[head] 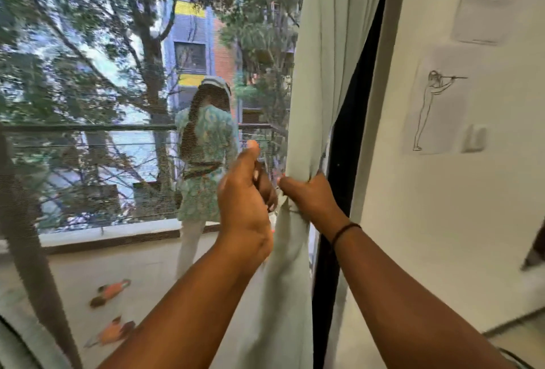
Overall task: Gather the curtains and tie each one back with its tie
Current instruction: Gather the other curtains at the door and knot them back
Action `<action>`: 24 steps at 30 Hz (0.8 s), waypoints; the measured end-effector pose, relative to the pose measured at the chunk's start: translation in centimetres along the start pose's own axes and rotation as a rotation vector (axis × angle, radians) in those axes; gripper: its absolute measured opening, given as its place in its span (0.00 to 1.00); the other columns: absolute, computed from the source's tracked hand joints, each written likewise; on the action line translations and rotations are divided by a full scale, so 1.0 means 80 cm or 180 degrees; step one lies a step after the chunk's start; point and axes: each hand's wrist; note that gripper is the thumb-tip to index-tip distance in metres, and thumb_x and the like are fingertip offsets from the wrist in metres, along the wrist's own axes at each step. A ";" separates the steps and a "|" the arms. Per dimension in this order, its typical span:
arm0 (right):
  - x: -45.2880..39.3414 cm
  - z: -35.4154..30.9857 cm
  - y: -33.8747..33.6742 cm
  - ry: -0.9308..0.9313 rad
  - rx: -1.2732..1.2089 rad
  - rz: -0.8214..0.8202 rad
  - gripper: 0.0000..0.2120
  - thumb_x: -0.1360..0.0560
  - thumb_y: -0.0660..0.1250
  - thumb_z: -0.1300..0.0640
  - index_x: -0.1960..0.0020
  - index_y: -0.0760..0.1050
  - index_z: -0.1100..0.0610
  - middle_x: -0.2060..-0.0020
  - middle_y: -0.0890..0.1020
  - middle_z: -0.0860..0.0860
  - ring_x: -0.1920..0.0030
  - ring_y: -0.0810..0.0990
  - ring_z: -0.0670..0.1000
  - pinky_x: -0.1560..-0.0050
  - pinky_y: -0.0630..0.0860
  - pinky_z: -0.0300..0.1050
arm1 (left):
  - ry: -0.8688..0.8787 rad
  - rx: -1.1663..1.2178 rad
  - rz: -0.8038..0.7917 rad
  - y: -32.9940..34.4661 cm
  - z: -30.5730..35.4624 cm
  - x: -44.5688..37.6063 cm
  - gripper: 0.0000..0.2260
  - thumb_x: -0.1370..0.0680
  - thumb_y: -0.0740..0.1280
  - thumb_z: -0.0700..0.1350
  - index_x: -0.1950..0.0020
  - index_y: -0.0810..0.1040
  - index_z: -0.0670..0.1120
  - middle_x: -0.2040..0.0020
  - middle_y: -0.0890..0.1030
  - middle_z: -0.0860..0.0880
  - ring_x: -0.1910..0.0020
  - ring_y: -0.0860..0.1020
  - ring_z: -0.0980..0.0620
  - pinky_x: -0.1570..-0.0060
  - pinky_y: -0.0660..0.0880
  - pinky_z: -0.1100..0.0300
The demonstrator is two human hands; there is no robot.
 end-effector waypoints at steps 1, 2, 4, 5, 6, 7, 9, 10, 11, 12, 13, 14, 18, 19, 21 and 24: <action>0.002 0.001 0.003 -0.0030 0.0133 0.0088 0.14 0.36 0.73 0.55 0.52 0.78 0.59 0.60 0.83 0.52 0.59 0.82 0.51 0.56 0.79 0.48 | 0.0008 -0.0008 0.0087 0.001 0.000 0.003 0.21 0.21 0.61 0.48 0.72 0.59 0.48 0.81 0.56 0.53 0.82 0.53 0.56 0.77 0.50 0.61; 0.003 0.001 0.005 -0.0060 0.0228 0.0131 0.21 0.39 0.71 0.50 0.49 0.78 0.58 0.58 0.83 0.52 0.58 0.83 0.51 0.55 0.80 0.49 | 0.0045 -0.0032 0.0150 0.002 0.000 0.006 0.21 0.21 0.62 0.48 0.72 0.59 0.49 0.81 0.57 0.53 0.83 0.53 0.56 0.77 0.49 0.60; 0.005 0.001 0.006 -0.0139 0.0301 0.0152 0.22 0.41 0.68 0.48 0.50 0.77 0.58 0.61 0.82 0.49 0.60 0.82 0.49 0.59 0.80 0.45 | 0.0152 -0.0113 0.0187 0.002 0.002 0.012 0.22 0.21 0.63 0.48 0.74 0.61 0.49 0.82 0.58 0.53 0.83 0.54 0.56 0.76 0.49 0.60; 0.007 0.000 0.006 -0.0168 0.0290 0.0128 0.20 0.40 0.68 0.48 0.52 0.76 0.57 0.64 0.81 0.47 0.63 0.81 0.47 0.63 0.78 0.42 | 0.0188 -0.0184 0.0190 0.001 0.004 0.016 0.22 0.22 0.63 0.48 0.75 0.62 0.50 0.82 0.58 0.53 0.83 0.55 0.56 0.75 0.49 0.59; 0.009 -0.002 0.005 -0.0187 0.0272 0.0088 0.18 0.40 0.67 0.49 0.53 0.76 0.57 0.66 0.79 0.46 0.65 0.80 0.45 0.66 0.75 0.39 | 0.0211 -0.0253 0.0187 0.000 0.005 0.018 0.23 0.22 0.63 0.47 0.77 0.63 0.51 0.81 0.59 0.53 0.82 0.55 0.56 0.75 0.49 0.58; 0.009 -0.003 0.004 -0.0218 0.0261 0.0061 0.17 0.39 0.67 0.50 0.53 0.75 0.57 0.67 0.78 0.45 0.66 0.79 0.45 0.67 0.73 0.38 | 0.0229 -0.0310 0.0170 -0.001 0.005 0.020 0.24 0.21 0.63 0.47 0.78 0.63 0.51 0.81 0.59 0.54 0.82 0.55 0.56 0.74 0.50 0.58; 0.010 -0.003 0.001 -0.0267 0.0267 0.0014 0.15 0.39 0.67 0.49 0.55 0.75 0.56 0.67 0.78 0.45 0.66 0.78 0.45 0.66 0.73 0.38 | 0.0311 -0.0487 0.0009 -0.006 0.003 0.022 0.25 0.21 0.62 0.46 0.78 0.64 0.51 0.80 0.59 0.54 0.80 0.55 0.56 0.75 0.51 0.59; 0.008 -0.001 -0.002 -0.0283 0.0275 0.0001 0.16 0.39 0.67 0.49 0.54 0.76 0.57 0.66 0.78 0.46 0.65 0.78 0.46 0.64 0.73 0.39 | 0.0414 -0.0662 -0.0058 -0.010 0.001 0.021 0.23 0.21 0.62 0.46 0.76 0.64 0.51 0.79 0.60 0.53 0.79 0.56 0.56 0.75 0.53 0.60; 0.007 0.001 -0.006 -0.0282 0.0276 0.0008 0.18 0.38 0.68 0.48 0.52 0.76 0.58 0.64 0.79 0.47 0.63 0.79 0.46 0.62 0.73 0.40 | 0.0554 -0.0891 -0.0075 -0.016 -0.004 0.019 0.20 0.21 0.63 0.46 0.73 0.65 0.49 0.77 0.61 0.51 0.78 0.58 0.55 0.75 0.56 0.61; 0.007 0.001 -0.011 -0.0254 0.0261 0.0049 0.20 0.35 0.70 0.50 0.47 0.76 0.59 0.60 0.80 0.48 0.61 0.79 0.46 0.59 0.73 0.40 | 0.0741 -0.1191 -0.0059 -0.022 -0.010 0.015 0.16 0.21 0.64 0.47 0.69 0.67 0.48 0.73 0.63 0.49 0.75 0.61 0.55 0.73 0.60 0.60; 0.007 0.002 -0.017 -0.0260 0.0243 0.0117 0.20 0.32 0.70 0.51 0.43 0.74 0.58 0.57 0.80 0.47 0.59 0.79 0.45 0.57 0.72 0.39 | 0.0965 -0.1624 -0.0025 -0.031 -0.019 0.010 0.12 0.23 0.65 0.50 0.64 0.68 0.48 0.68 0.67 0.48 0.71 0.66 0.54 0.68 0.64 0.59; 0.009 0.003 -0.022 -0.0265 0.0266 0.0213 0.20 0.29 0.70 0.51 0.41 0.71 0.56 0.54 0.78 0.45 0.58 0.77 0.43 0.55 0.70 0.37 | 0.1150 -0.2212 0.0052 -0.041 -0.031 0.005 0.09 0.25 0.66 0.53 0.57 0.70 0.50 0.60 0.71 0.47 0.62 0.70 0.54 0.59 0.68 0.58; 0.026 0.039 -0.028 -0.0111 0.0563 0.0210 0.30 0.32 0.65 0.32 0.40 0.62 0.51 0.46 0.77 0.46 0.48 0.78 0.47 0.47 0.73 0.43 | 0.0777 -0.4163 0.0221 -0.070 -0.087 0.002 0.24 0.27 0.69 0.53 0.34 0.65 0.50 0.36 0.64 0.45 0.34 0.64 0.44 0.36 0.63 0.49; 0.031 0.055 -0.027 -0.0069 0.0711 0.0149 0.34 0.34 0.62 0.27 0.40 0.63 0.51 0.45 0.77 0.47 0.45 0.78 0.49 0.44 0.74 0.46 | 0.0539 -0.4401 0.0140 -0.071 -0.101 0.006 0.26 0.27 0.68 0.53 0.33 0.64 0.51 0.34 0.64 0.46 0.33 0.63 0.44 0.36 0.64 0.48; 0.038 0.087 -0.028 0.0023 0.0950 -0.0070 0.39 0.34 0.56 0.25 0.34 0.64 0.50 0.38 0.75 0.49 0.39 0.75 0.52 0.38 0.72 0.54 | 0.0017 -0.4851 0.0115 -0.075 -0.130 0.012 0.24 0.27 0.67 0.55 0.33 0.65 0.53 0.34 0.64 0.47 0.32 0.63 0.43 0.37 0.65 0.48; 0.049 0.131 -0.037 0.0143 0.0652 -0.0639 0.36 0.31 0.55 0.29 0.26 0.55 0.42 0.29 0.67 0.47 0.30 0.67 0.49 0.31 0.65 0.56 | 0.0021 -0.4908 0.0118 -0.083 -0.165 0.016 0.18 0.24 0.64 0.56 0.36 0.69 0.56 0.36 0.68 0.49 0.35 0.68 0.45 0.41 0.69 0.52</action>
Point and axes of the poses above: each hand's wrist, its own x-axis away from the middle knuckle, its own y-axis out of the palm, z = x × y
